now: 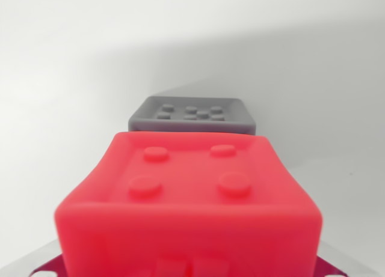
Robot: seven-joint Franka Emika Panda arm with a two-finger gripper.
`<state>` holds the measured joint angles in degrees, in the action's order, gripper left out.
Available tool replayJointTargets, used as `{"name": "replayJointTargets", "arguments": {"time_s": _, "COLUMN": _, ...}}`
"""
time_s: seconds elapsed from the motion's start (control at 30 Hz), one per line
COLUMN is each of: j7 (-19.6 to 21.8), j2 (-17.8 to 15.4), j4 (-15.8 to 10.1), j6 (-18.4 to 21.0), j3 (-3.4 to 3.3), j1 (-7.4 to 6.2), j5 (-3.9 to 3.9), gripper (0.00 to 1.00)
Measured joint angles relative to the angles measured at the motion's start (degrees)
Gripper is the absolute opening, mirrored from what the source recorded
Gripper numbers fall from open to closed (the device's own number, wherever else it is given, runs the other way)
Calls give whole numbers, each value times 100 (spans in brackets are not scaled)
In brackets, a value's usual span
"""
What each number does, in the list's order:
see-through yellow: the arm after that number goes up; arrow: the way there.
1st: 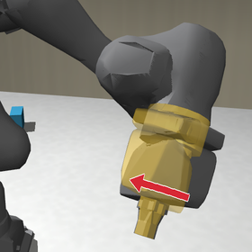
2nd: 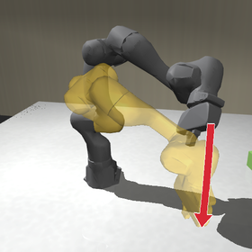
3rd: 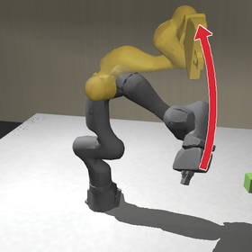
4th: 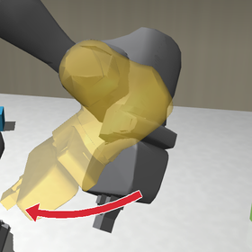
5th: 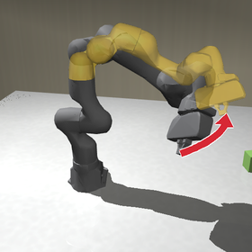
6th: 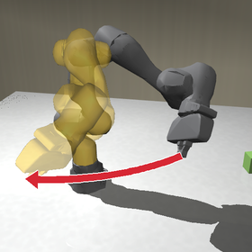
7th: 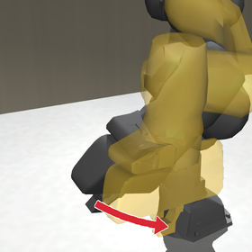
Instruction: Destack cube
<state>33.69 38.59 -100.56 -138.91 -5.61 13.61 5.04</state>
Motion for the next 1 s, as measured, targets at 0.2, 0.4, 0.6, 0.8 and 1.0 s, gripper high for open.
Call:
{"name": "replayJointTargets", "arguments": {"time_s": 0.2, "j7": 0, "j2": -133, "j4": -12, "j6": 121, "j3": -15, "j1": -10, "j5": 0, "gripper": 0}}
{"name": "replayJointTargets", "arguments": {"time_s": 0.4, "j7": 0, "j2": -288, "j4": -19, "j6": 262, "j3": -27, "j1": -15, "j5": -4, "gripper": 0}}
{"name": "replayJointTargets", "arguments": {"time_s": 0.6, "j7": 4, "j2": -456, "j4": -20, "j6": 422, "j3": -41, "j1": -22, "j5": -10, "gripper": 0}}
{"name": "replayJointTargets", "arguments": {"time_s": 0.8, "j7": 19, "j2": -633, "j4": -21, "j6": 585, "j3": -59, "j1": -36, "j5": -16, "gripper": 0}}
{"name": "replayJointTargets", "arguments": {"time_s": 1.0, "j7": 129, "j2": -664, "j4": -107, "j6": 572, "j3": -60, "j1": -126, "j5": -17, "gripper": 0}}
